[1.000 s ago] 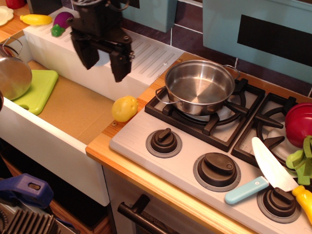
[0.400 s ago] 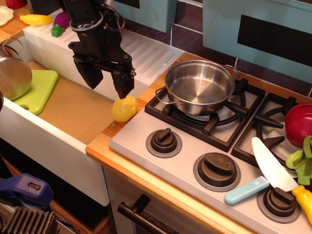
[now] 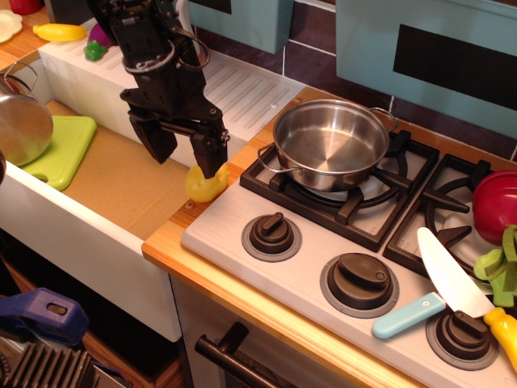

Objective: Put potato in pot or pan

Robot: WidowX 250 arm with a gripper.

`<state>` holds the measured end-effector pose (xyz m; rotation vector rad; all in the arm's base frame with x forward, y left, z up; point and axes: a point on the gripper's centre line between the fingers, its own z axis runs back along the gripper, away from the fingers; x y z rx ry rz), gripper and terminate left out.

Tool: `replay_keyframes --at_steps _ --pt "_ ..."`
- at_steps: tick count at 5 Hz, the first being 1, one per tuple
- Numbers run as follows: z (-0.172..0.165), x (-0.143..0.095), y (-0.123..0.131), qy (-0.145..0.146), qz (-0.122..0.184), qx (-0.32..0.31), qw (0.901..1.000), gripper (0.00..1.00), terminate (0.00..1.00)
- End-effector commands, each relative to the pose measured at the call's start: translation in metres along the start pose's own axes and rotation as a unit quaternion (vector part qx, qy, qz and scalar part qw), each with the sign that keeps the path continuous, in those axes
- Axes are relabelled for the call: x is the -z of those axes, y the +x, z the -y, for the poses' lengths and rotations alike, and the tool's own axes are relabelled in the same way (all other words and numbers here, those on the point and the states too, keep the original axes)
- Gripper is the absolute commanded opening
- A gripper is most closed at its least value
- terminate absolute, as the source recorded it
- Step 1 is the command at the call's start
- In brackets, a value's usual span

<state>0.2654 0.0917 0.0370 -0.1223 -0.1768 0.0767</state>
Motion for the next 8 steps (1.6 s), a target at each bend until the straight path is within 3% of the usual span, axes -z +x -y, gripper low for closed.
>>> replay_keyframes --at_steps 1,3,4,5,7,8 --pt "-0.002 0.007 0.002 -0.008 0.023 0.001 0.9997 1.0 0.0" --pt "0.003 0.02 0.0 -0.021 0.037 -0.007 0.9991 1.0 0.0" --pt "0.002 0.024 0.0 -0.03 0.037 -0.016 0.9988 0.0 0.0" --pt "0.002 0.022 0.0 -0.032 0.036 -0.017 0.9987 0.0 0.0" --pt "-0.013 -0.034 0.017 0.045 0.019 0.004 0.9988 0.0 0.0" --pt "-0.004 -0.065 0.024 0.079 0.034 0.018 0.9962 0.0 0.0"
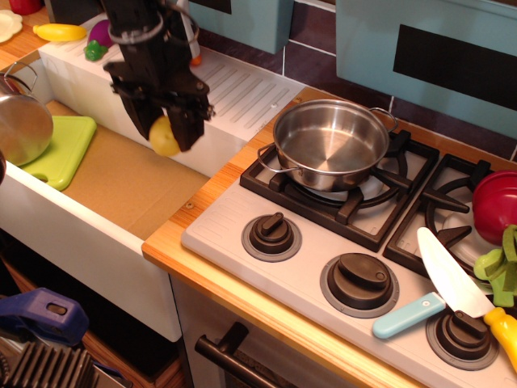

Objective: Put potato in pot or pan

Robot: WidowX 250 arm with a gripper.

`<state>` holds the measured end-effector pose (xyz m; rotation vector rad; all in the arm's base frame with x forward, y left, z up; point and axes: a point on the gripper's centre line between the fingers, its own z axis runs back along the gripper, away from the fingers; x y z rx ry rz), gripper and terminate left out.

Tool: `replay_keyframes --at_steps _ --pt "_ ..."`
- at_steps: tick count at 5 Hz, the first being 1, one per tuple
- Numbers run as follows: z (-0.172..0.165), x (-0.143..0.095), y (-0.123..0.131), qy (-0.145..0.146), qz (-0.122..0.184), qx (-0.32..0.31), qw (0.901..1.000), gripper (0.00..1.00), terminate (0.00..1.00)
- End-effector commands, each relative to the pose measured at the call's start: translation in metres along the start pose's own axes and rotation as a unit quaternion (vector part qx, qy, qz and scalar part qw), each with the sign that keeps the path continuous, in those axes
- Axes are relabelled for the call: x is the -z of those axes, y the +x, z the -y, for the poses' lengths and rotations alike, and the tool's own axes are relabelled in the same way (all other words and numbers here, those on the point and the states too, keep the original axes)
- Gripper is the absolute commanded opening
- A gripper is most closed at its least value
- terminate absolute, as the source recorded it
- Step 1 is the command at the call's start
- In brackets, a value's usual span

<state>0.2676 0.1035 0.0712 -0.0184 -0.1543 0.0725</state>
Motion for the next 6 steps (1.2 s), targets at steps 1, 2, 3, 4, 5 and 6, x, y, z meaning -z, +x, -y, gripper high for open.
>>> replay_keyframes --at_steps 1,2,3,4,5,6 --pt "0.027 -0.043 0.025 0.027 0.076 0.037 0.9961 0.0 0.0" --pt "0.054 -0.048 0.042 0.033 0.099 0.062 0.9926 0.0 0.0" --pt "0.076 -0.043 0.06 0.013 0.108 0.071 0.9915 0.0 0.0" --pt "0.094 -0.034 0.073 -0.009 0.105 0.058 0.9927 0.0 0.0" --pt "0.097 -0.025 0.074 -0.02 0.103 0.052 0.9932 1.0 0.0" --pt "0.097 -0.024 0.075 -0.026 0.1 0.051 0.9933 1.0 0.0"
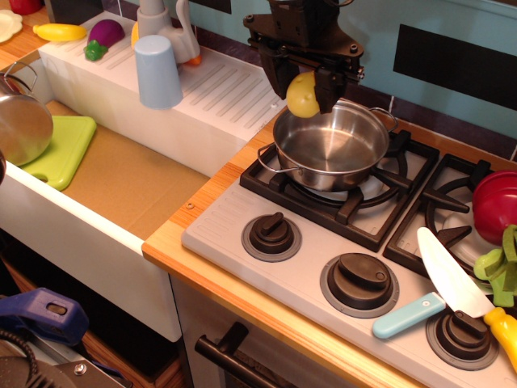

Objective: Put potato in pot or pan

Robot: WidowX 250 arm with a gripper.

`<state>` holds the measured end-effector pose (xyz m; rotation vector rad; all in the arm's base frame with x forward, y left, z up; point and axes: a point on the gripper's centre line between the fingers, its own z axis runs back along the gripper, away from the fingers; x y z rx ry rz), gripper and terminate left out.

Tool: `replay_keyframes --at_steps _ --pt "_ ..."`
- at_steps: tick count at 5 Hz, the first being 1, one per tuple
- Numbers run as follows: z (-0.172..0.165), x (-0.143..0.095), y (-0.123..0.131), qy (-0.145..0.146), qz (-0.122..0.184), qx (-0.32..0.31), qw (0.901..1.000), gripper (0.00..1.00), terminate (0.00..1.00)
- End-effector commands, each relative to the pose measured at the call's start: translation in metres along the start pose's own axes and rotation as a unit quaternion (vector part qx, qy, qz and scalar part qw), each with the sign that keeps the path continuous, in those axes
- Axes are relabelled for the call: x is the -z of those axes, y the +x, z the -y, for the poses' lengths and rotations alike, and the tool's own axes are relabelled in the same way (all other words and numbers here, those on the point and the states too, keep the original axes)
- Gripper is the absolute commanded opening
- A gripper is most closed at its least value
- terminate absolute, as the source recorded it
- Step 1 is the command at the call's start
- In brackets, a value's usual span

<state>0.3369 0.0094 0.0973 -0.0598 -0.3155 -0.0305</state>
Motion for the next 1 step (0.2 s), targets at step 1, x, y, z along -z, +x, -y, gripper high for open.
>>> replay_keyframes --at_steps 1 --pt "-0.0025 -0.0085 0.0109 0.002 0.021 0.002 0.9998 1.0 1.0"
